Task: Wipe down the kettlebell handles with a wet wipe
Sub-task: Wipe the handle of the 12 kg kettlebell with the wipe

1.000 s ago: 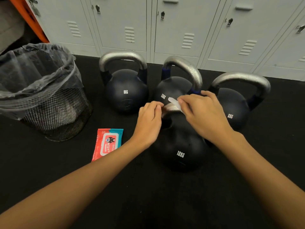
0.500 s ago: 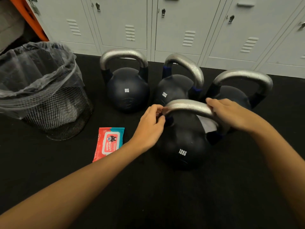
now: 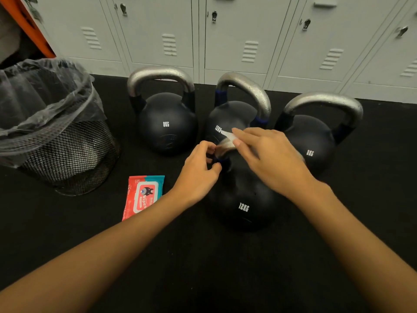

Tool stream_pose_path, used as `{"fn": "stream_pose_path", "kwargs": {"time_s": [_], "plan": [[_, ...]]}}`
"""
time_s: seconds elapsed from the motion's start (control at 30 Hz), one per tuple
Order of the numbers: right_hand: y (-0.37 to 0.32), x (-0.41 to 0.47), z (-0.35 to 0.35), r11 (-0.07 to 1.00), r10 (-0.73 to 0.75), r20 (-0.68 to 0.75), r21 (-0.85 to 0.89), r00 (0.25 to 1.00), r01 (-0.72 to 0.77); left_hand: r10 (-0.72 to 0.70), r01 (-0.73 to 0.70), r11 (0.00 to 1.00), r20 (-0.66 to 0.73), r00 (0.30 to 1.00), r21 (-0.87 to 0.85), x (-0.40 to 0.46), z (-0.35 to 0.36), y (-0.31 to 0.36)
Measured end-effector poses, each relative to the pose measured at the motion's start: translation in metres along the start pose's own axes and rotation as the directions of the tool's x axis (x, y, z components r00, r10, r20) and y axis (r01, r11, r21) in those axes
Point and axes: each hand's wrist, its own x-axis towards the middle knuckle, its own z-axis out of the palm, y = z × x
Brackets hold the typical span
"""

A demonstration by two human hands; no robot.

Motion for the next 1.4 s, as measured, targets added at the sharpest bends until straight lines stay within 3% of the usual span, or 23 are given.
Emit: {"fn": "stream_pose_path", "kwargs": {"time_s": [0.07,0.17,0.27,0.37,0.47,0.63,0.73,0.83,0.9,0.97,1.03,1.1,1.23,1.4], "plan": [[0.015,-0.024,0.004,0.996,-0.006,-0.117,0.088,0.993,0.016,-0.005,0.005,1.0,0.001,1.0,0.005,0.0,0.001,-0.001],[0.035,-0.059,0.006,0.958,0.112,-0.274,0.286,0.955,-0.03,-0.001,0.001,1.0,0.0,1.0,0.015,0.0,0.001,-0.002],[0.049,-0.081,0.005,0.88,0.27,-0.329,0.465,0.905,-0.094,0.002,-0.002,1.0,-0.018,1.0,0.023,0.001,0.003,-0.003],[0.05,-0.079,0.005,0.842,0.329,-0.367,0.531,0.87,-0.095,0.012,-0.011,0.999,-0.033,0.999,0.03,0.002,0.004,-0.004],[0.039,-0.053,0.005,0.89,0.241,-0.393,0.455,0.887,-0.04,0.016,-0.015,0.999,-0.029,0.999,0.03,0.002,0.003,-0.003],[0.024,-0.014,0.012,0.975,0.047,-0.287,0.223,0.957,0.019,0.022,-0.022,0.999,0.001,1.0,0.026,0.003,-0.001,-0.006],[0.028,-0.022,0.019,0.99,-0.133,-0.339,0.001,0.931,0.141,0.033,-0.034,0.999,0.022,0.999,0.031,0.004,-0.003,-0.007],[0.042,-0.044,0.024,0.979,-0.19,-0.39,-0.008,0.901,0.203,0.042,-0.043,0.999,0.031,0.999,0.031,0.004,-0.003,-0.007],[0.052,-0.064,0.027,0.977,-0.111,-0.421,0.122,0.9,0.177,0.046,-0.047,0.999,0.032,0.998,0.024,0.004,-0.003,-0.007],[0.057,-0.083,0.027,0.932,0.069,-0.405,0.351,0.912,0.085,0.047,-0.047,0.999,0.03,0.998,0.025,0.004,-0.003,-0.007],[0.051,-0.093,0.026,0.763,0.299,-0.309,0.645,0.903,-0.032,0.048,-0.049,0.998,0.019,0.999,0.03,0.005,-0.003,-0.008],[0.043,-0.094,0.026,0.547,0.473,-0.223,0.832,0.853,-0.086,0.05,-0.05,0.998,0.014,0.999,0.031,0.005,-0.002,-0.007],[0.04,-0.094,0.041,0.385,0.646,-0.18,0.916,0.742,-0.113,0.047,-0.048,0.998,0.019,0.999,0.038,0.005,0.0,-0.007],[0.047,-0.095,0.056,0.37,0.698,-0.153,0.914,0.699,-0.169,0.059,-0.06,0.998,0.012,0.998,0.026,0.004,0.0,-0.008]]}}
